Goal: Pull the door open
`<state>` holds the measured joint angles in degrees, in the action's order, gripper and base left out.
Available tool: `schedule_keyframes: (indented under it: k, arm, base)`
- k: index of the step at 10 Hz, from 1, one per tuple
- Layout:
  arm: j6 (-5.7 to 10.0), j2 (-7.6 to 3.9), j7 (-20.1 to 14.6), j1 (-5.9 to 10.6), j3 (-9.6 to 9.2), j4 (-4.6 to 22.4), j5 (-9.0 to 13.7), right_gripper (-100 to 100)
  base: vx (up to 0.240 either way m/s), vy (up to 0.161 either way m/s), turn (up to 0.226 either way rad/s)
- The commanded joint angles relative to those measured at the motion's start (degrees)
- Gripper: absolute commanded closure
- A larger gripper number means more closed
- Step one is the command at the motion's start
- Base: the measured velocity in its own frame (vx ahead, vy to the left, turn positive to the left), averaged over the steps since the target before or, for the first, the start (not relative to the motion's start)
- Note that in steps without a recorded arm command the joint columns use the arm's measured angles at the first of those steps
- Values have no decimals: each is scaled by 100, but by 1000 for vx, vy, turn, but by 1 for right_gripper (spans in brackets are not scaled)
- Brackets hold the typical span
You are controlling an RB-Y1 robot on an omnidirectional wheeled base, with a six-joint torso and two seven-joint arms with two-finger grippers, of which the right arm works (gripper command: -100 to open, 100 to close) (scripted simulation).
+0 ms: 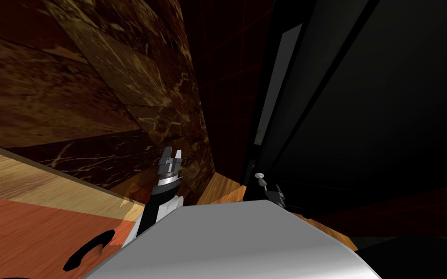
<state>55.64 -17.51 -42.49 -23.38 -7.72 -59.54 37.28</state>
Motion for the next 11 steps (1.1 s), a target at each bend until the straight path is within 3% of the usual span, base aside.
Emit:
schedule_keyframes:
  k: [1,3,6,8,11]
  arm:
    - [-58,82,-8,29,-123,-199,-35,-100]
    - [-58,82,-8,29,-123,-199,-35,-100]
    - [-32,77,-403,-17,-258,-278,135,-100]
    - [-32,77,-403,-17,-258,-278,135,-100]
    - [-4,71,-820,-66,-400,-363,313,-100]
  base:
    - [-19,-1,-2]
    - [7,-1,-17]
    - [-41,-8,66]
    - [-29,-1,17]
    - [-48,-5,49]
